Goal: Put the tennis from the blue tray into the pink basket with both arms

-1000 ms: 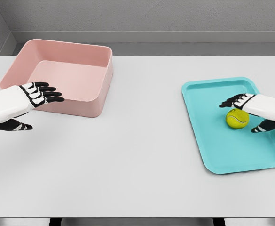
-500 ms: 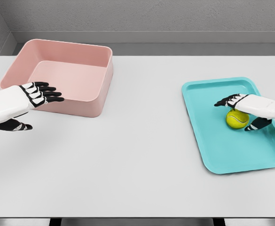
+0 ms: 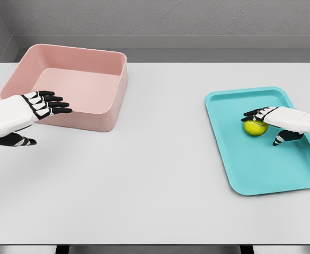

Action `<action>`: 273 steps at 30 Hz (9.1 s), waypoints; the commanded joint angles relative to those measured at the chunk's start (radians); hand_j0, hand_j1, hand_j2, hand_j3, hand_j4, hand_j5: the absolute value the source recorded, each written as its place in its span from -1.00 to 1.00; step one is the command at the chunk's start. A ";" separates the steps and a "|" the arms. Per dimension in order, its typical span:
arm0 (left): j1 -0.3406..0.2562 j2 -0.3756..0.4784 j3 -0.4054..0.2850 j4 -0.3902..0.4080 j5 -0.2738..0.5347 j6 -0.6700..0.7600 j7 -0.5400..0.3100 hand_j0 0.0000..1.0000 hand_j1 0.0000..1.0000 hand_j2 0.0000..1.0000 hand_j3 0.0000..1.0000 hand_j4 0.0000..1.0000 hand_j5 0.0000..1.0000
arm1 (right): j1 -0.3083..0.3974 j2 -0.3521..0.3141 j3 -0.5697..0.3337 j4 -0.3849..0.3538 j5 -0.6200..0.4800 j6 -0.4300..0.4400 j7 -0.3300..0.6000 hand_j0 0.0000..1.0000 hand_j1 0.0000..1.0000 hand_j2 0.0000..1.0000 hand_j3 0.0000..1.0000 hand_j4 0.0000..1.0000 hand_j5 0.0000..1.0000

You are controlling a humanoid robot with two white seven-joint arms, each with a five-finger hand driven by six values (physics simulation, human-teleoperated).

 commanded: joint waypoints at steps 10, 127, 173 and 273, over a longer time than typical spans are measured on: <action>-0.003 0.001 0.000 0.000 0.010 0.001 0.001 1.00 1.00 1.00 1.00 1.00 1.00 | -0.017 0.001 -0.008 -0.006 0.026 -0.007 0.092 0.51 0.51 0.51 0.51 0.51 0.51; 0.009 0.000 -0.054 -0.014 -0.040 0.001 0.001 1.00 1.00 1.00 1.00 1.00 1.00 | -0.067 0.571 0.047 -0.304 0.270 -0.007 0.257 -0.12 -0.12 -0.12 -0.12 -0.12 -0.12; -0.003 -0.140 -0.153 0.015 -0.237 0.001 -0.004 1.00 1.00 1.00 1.00 1.00 1.00 | 0.161 0.331 -0.562 -0.514 0.134 -0.007 0.247 1.00 1.00 1.00 1.00 1.00 1.00; -0.492 -0.326 -0.589 0.080 -0.217 0.001 -0.142 0.08 0.08 0.08 0.08 0.08 0.08 | 0.543 0.372 -0.955 -0.482 -0.041 -0.007 0.250 1.00 1.00 1.00 1.00 1.00 1.00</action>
